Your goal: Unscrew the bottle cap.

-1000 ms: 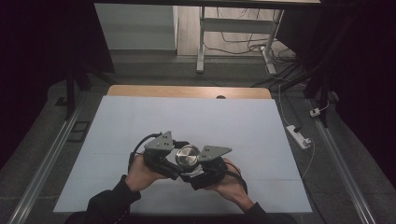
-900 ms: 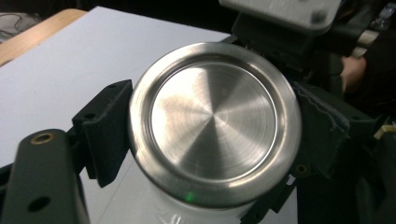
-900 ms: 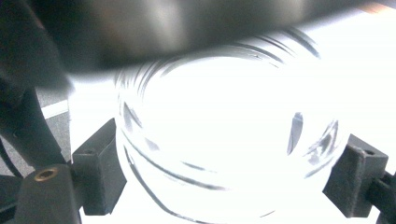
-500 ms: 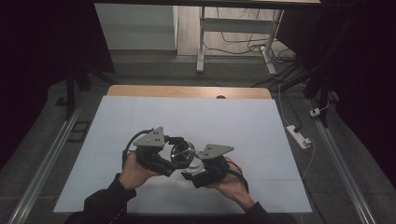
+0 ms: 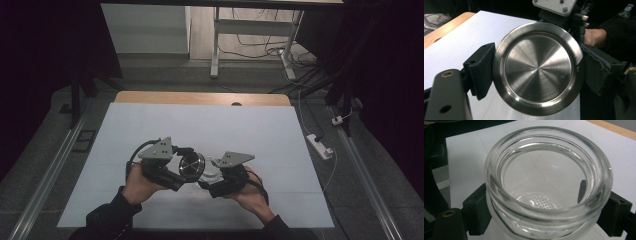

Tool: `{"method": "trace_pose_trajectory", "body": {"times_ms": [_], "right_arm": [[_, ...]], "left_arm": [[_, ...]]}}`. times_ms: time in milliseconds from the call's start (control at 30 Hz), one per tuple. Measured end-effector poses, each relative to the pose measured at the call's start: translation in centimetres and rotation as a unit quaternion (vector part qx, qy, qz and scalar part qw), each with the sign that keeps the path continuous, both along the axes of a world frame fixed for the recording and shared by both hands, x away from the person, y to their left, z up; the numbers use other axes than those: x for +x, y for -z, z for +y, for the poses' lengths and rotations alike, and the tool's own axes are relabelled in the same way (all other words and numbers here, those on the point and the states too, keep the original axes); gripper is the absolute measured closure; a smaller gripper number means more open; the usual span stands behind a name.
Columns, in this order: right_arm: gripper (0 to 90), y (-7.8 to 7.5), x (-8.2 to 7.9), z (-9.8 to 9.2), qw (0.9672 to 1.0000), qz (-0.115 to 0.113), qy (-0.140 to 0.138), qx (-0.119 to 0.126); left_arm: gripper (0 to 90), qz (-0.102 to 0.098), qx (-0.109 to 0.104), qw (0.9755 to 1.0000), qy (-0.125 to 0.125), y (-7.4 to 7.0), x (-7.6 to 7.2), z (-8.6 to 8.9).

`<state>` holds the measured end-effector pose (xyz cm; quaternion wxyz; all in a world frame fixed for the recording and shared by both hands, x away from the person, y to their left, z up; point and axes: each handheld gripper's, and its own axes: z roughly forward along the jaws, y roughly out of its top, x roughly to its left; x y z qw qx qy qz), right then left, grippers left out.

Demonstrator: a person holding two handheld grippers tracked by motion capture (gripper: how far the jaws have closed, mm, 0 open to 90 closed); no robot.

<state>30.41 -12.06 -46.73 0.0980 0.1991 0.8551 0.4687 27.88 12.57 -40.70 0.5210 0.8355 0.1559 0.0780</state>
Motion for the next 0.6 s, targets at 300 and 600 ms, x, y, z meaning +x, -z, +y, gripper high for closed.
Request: {"method": "trace_pose_trajectory", "body": {"times_ms": [300, 600], "right_arm": [[15.3, -0.2, 0.5, -0.5, 0.9999, -0.003, 0.017, 0.004], [15.3, -0.6, 1.7, -1.1, 0.9992, -0.008, 0.038, 0.006]], "left_arm": [[19.5, 0.009, 0.003, 1.0, 0.001, 0.6, -0.6, 0.4], [19.5, 0.01, 0.014, 0.9999, 0.0, 1.0, -1.5, 0.6]]}}
